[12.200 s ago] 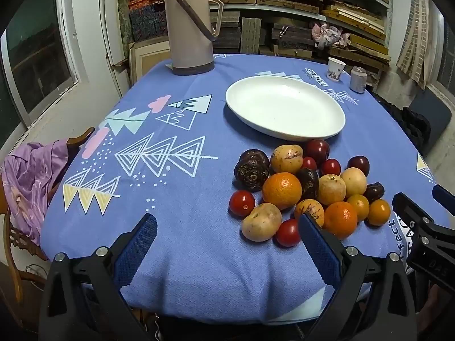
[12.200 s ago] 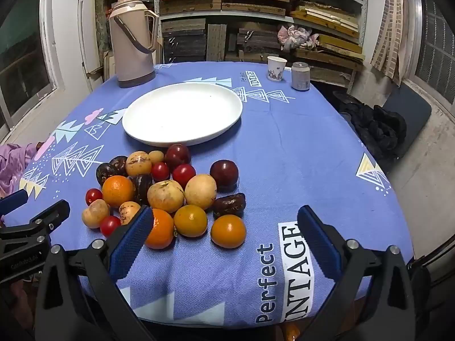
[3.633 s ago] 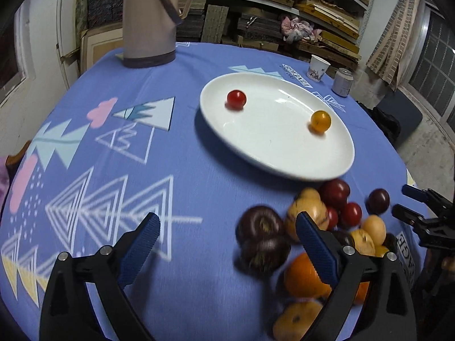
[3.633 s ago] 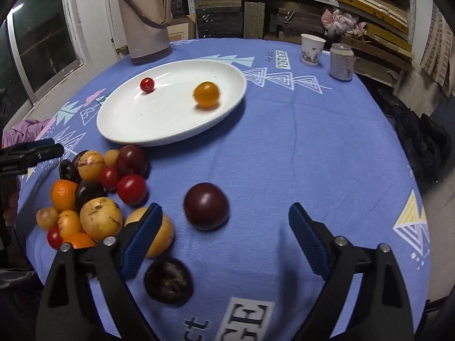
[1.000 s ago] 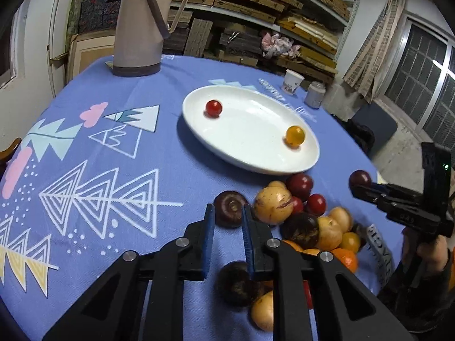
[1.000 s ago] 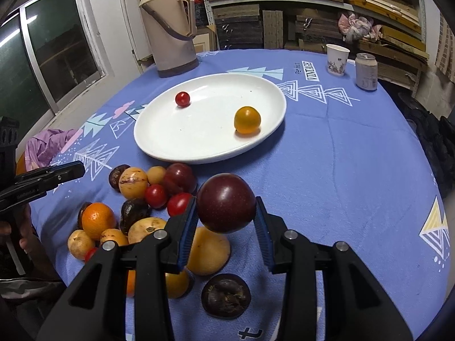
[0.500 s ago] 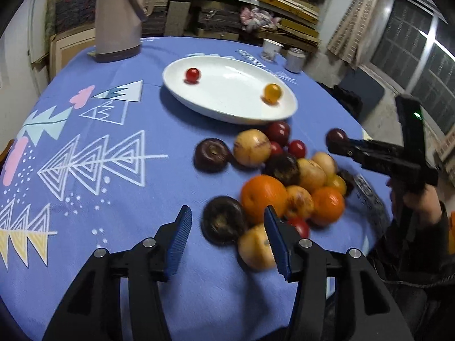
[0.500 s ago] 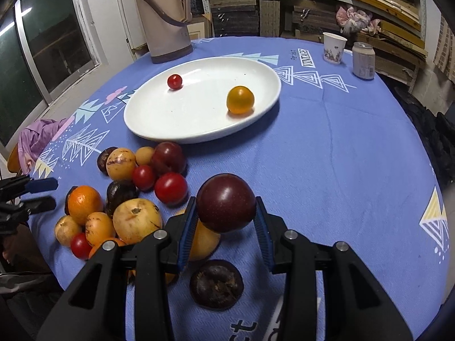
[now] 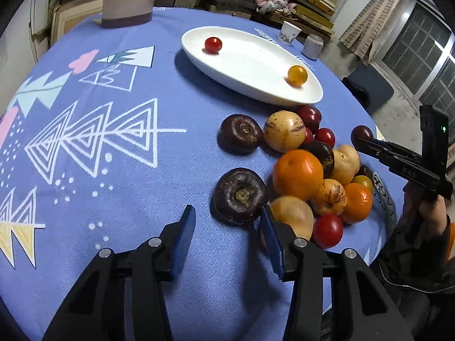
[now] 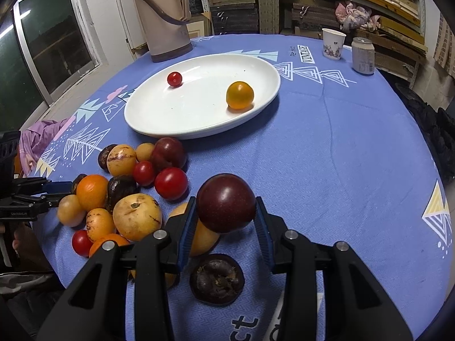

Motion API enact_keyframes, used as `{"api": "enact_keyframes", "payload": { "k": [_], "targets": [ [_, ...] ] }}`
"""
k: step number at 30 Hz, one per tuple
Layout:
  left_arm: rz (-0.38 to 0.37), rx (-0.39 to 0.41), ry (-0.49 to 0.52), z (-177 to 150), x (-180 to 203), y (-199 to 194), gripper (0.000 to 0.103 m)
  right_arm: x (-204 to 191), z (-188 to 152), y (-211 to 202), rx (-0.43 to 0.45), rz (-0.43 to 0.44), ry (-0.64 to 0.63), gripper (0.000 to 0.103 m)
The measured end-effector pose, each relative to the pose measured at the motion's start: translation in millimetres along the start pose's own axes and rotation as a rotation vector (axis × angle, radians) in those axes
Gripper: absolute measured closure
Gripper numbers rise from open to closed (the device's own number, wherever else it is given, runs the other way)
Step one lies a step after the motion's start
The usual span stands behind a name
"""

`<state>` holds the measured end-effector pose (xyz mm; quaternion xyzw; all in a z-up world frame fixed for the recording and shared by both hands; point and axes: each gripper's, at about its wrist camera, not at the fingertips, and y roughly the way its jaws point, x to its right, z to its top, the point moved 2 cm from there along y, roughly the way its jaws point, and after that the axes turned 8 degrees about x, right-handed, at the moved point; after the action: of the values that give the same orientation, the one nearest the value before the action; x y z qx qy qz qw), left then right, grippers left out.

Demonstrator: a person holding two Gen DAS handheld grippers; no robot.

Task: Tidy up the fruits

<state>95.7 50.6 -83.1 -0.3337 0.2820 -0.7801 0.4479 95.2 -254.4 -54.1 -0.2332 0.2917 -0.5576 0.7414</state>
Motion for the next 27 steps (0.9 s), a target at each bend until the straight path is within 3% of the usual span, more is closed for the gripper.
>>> {"api": "enact_keyframes", "payload": {
  "k": [9, 15, 18, 20, 22, 27],
  "targets": [
    [0.067, 0.041, 0.128, 10.2, 25.6, 22.4, 0.06, 1.1, 2.3, -4.0, 0.013, -0.011, 0.003, 0.063],
    [0.092, 0.055, 0.122, 0.4, 26.2, 16.0, 0.061, 5.3, 0.2, -1.6, 0.006, -0.03, 0.006, 0.063],
    [0.106, 0.059, 0.108, -4.0, 26.1, 11.6, 0.06, 6.7, -1.0, 2.3, -0.003, -0.055, -0.005, 0.058],
    [0.126, 0.071, 0.109, -7.2, 26.3, 8.6, 0.052, 8.8, 0.7, 4.3, 0.006, -0.074, -0.011, 0.048],
    [0.173, 0.078, 0.083, -10.2, 21.6, 5.3, 0.038, 9.7, 1.5, 7.1, 0.001, -0.082, -0.017, 0.047],
    [0.175, 0.081, 0.071, -17.9, 19.6, -2.4, 0.036, 7.9, 0.3, -4.2, 0.011, -0.049, -0.047, 0.043]
  ]
}}
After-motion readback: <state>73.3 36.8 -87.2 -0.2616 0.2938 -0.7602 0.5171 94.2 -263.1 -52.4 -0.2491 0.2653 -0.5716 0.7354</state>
